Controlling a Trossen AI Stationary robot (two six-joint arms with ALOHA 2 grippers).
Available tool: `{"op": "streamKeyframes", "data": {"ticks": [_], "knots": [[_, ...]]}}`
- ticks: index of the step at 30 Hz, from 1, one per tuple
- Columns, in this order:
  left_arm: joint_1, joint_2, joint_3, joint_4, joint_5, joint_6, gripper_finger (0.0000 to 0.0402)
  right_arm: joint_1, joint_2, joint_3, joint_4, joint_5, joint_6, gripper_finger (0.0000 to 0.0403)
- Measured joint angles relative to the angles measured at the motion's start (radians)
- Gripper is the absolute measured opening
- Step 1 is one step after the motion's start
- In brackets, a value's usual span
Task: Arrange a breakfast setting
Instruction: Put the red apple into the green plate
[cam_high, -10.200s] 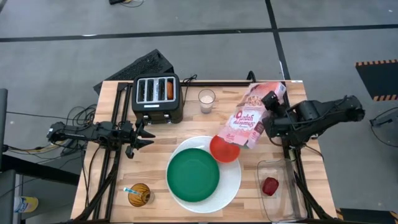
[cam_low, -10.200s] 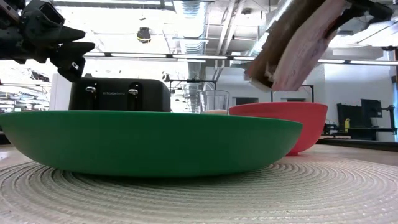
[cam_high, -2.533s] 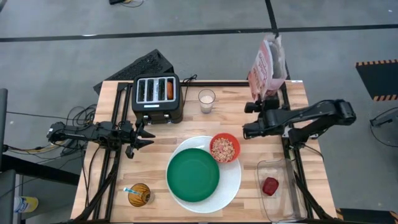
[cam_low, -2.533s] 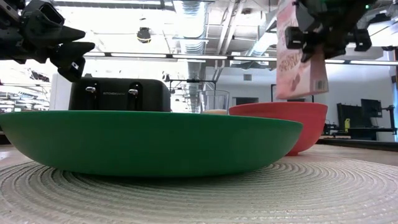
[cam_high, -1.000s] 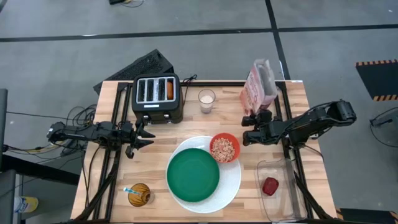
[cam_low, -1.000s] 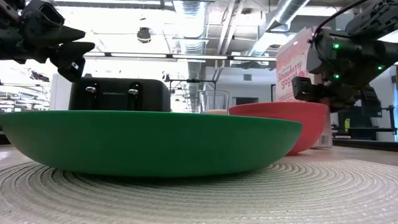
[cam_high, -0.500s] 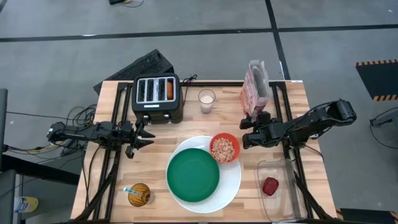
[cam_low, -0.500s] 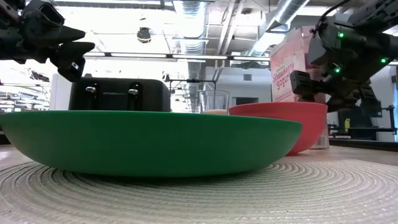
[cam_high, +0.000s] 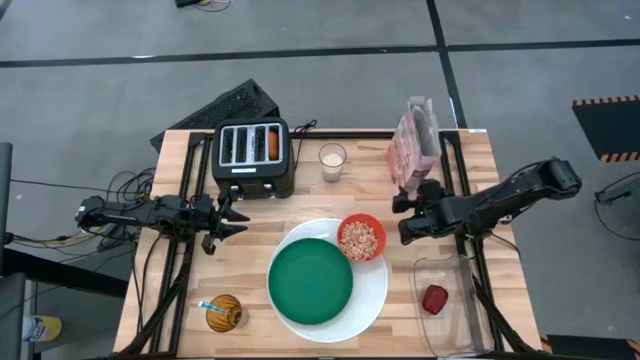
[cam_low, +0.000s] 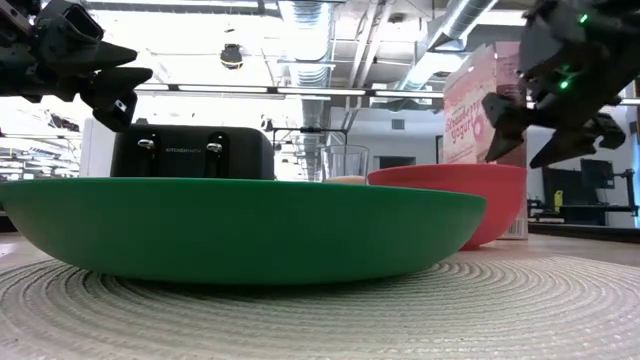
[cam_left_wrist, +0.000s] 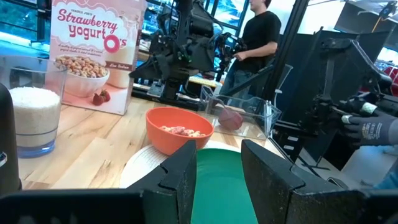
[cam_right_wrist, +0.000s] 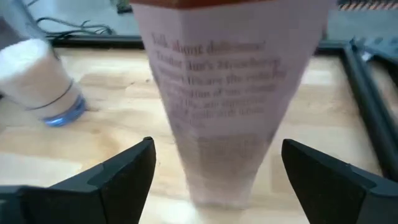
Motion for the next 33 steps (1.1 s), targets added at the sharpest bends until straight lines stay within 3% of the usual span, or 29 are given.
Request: {"op": "streamKeyframes", "data": {"ticks": [10,17,28,33], "knots": [[0.0,0.0,0.0,0.0,0.0,0.0,0.0113,0.122,-0.158,0.055,-0.128,-0.103,0.005,0.0361],[0.0,0.0,0.0,0.0,0.0,0.0,0.0113,0.249,-0.292,0.157,-0.184,-0.179,-0.192,0.0361],[0.0,0.0,0.0,0.0,0.0,0.0,0.0113,0.407,-0.42,0.279,-0.183,-0.629,-0.671,0.0361],[0.0,0.0,0.0,0.0,0.0,0.0,0.0113,0.491,-0.423,0.279,-0.177,-0.75,-0.818,0.0361]]}}
